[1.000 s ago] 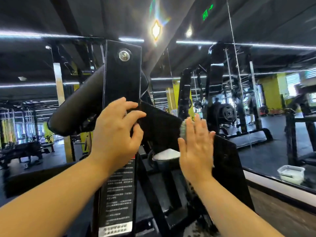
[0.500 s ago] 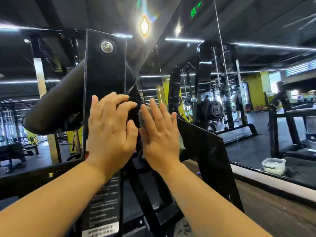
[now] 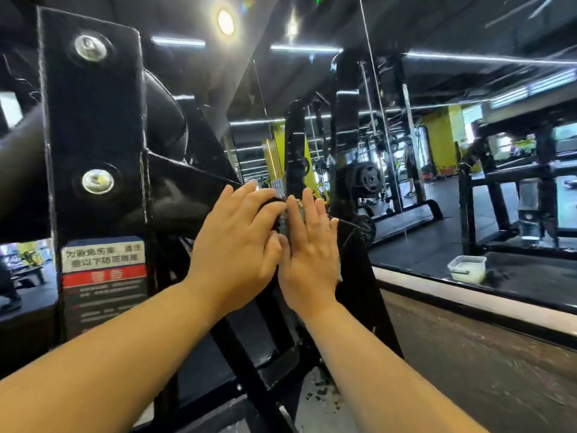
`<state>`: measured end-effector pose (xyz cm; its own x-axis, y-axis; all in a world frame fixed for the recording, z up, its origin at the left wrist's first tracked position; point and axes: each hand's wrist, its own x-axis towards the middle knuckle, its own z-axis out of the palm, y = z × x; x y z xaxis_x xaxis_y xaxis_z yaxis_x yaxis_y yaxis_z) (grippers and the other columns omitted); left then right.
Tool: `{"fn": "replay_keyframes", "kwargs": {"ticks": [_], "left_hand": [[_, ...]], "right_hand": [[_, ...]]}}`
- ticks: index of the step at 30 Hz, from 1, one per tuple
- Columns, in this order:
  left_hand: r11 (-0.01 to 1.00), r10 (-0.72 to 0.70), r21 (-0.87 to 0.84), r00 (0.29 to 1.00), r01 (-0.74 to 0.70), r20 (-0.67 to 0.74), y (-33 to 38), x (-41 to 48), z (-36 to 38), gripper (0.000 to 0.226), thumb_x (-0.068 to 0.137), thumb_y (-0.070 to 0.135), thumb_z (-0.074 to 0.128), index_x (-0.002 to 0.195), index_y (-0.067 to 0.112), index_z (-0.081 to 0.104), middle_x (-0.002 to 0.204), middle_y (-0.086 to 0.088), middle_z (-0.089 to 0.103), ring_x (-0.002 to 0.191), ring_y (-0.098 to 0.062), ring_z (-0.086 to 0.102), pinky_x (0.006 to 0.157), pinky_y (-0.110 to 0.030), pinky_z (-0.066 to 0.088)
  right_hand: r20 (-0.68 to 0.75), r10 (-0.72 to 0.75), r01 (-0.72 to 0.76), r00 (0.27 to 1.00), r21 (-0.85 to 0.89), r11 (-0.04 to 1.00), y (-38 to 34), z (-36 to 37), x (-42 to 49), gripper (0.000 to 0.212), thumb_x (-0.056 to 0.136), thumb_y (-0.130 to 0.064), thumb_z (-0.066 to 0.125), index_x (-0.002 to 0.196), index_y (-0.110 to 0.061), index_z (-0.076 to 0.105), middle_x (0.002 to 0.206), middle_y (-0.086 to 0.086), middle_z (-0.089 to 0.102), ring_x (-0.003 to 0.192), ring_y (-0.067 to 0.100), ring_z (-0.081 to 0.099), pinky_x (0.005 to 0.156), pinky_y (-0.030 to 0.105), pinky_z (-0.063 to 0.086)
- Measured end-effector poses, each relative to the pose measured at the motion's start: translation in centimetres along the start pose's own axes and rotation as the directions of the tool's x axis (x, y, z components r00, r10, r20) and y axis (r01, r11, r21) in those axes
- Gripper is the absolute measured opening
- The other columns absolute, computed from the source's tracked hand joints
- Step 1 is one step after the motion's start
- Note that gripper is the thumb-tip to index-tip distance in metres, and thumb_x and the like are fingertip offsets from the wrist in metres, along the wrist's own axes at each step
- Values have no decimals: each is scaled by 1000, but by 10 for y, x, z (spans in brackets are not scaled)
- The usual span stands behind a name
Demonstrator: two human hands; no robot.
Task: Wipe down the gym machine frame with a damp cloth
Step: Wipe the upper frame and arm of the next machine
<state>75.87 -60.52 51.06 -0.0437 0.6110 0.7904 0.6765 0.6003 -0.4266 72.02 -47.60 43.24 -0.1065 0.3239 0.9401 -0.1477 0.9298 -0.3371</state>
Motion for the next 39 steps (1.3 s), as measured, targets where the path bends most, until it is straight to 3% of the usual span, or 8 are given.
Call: {"fn": "replay_keyframes", "kwargs": {"ticks": [4,9,14,21,27,34,37,39], "left_hand": [[978,83,181,988,-107,133,9,-8,28,52,88,36,34,128,13,57,139,-10,49,135,-34,35,113,-52,15],[935,143,291,966,-203,213,2,-18,39,55,88,40,34,137,17,46,148,-10,37,140,-32,22,113,-52,11],[999,12,34,999,-11,-31,13,-5,24,48,87,28,38,127,8,57,130,-10,57,126,-28,46,109,-42,25],[978,170,103,978,-183,122,42,-25,55,45,86,30,40,117,9,64,127,-13,57,125,-31,41,110,-47,23],[931,259,148,888,-335,381,70,-50,80,52,83,35,36,119,10,64,130,-14,57,127,-36,46,108,-48,23],[965,225,85,948,-249,223,78,-31,93,44,88,28,39,117,6,63,126,-12,59,127,-34,46,111,-47,23],[947,262,126,936,-297,237,75,-36,104,47,88,30,39,123,7,61,131,-14,55,130,-33,37,111,-48,20],[942,258,144,928,-304,268,77,-41,106,51,87,33,38,127,7,57,137,-17,49,134,-34,28,113,-50,15]], "right_hand": [[45,321,-324,946,113,939,77,-17,-78,54,99,-45,19,150,-32,8,160,-6,0,148,11,-2,121,39,0],[119,792,-799,599,147,583,66,-26,-67,65,95,-47,19,153,-21,2,162,2,-5,149,19,-5,118,43,-3],[-7,254,-253,967,75,964,-19,-4,19,64,97,-49,20,153,-19,5,160,0,-5,147,20,0,117,48,-4],[18,291,-291,957,86,953,64,-4,-85,56,102,-48,13,152,-23,9,161,3,5,148,21,2,119,42,-2],[212,855,-881,473,142,452,104,-25,-148,64,95,-48,13,149,-23,-8,160,6,-13,148,23,-11,117,43,-5],[43,233,-234,971,17,972,78,-4,-117,56,104,-42,21,152,-19,4,159,6,4,147,24,4,119,49,4],[135,281,-290,950,55,955,130,-14,-194,56,103,-46,15,153,-29,-3,161,-1,-5,149,23,0,120,46,0],[242,615,-646,751,72,760,152,-28,-236,61,95,-54,12,146,-36,-15,160,-4,-14,148,18,-8,120,48,1]]}}
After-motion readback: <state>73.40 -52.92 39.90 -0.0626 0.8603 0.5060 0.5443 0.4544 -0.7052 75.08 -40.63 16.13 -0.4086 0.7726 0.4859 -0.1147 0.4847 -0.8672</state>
